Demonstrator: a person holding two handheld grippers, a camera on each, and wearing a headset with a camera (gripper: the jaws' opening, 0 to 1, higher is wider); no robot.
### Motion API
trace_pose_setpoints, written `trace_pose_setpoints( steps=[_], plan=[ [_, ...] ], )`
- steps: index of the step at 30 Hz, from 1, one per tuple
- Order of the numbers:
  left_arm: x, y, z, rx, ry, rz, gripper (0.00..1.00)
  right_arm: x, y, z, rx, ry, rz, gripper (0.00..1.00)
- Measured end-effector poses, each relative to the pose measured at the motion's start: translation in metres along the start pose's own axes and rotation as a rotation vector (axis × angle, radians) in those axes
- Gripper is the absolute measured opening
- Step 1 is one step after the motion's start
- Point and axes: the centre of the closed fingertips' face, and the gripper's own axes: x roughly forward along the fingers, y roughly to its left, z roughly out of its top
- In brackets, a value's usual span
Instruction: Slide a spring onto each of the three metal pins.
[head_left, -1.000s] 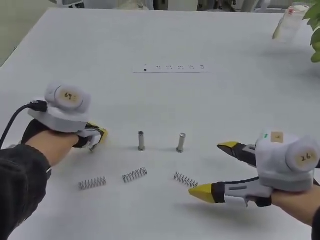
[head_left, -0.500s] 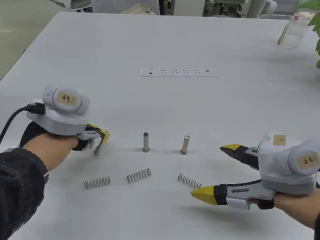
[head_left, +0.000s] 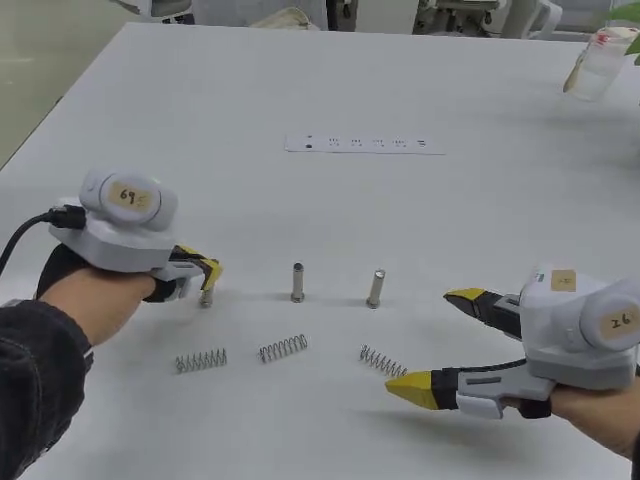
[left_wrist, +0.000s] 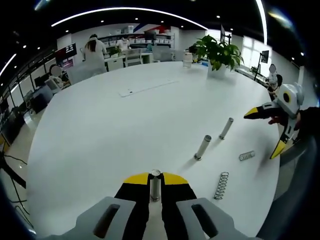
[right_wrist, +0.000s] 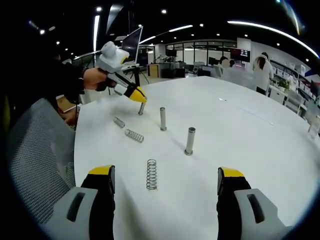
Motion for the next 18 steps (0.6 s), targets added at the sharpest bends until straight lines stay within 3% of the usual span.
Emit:
trace_pose_setpoints(
  steps=[18],
  plan=[
    [-0.0032, 0.0005, -0.0019, -0.028, -0.016, -0.002, 0.00, 0.0005, 0.0012, 0.0002, -0.005, 0.003, 0.002, 0.83]
  ],
)
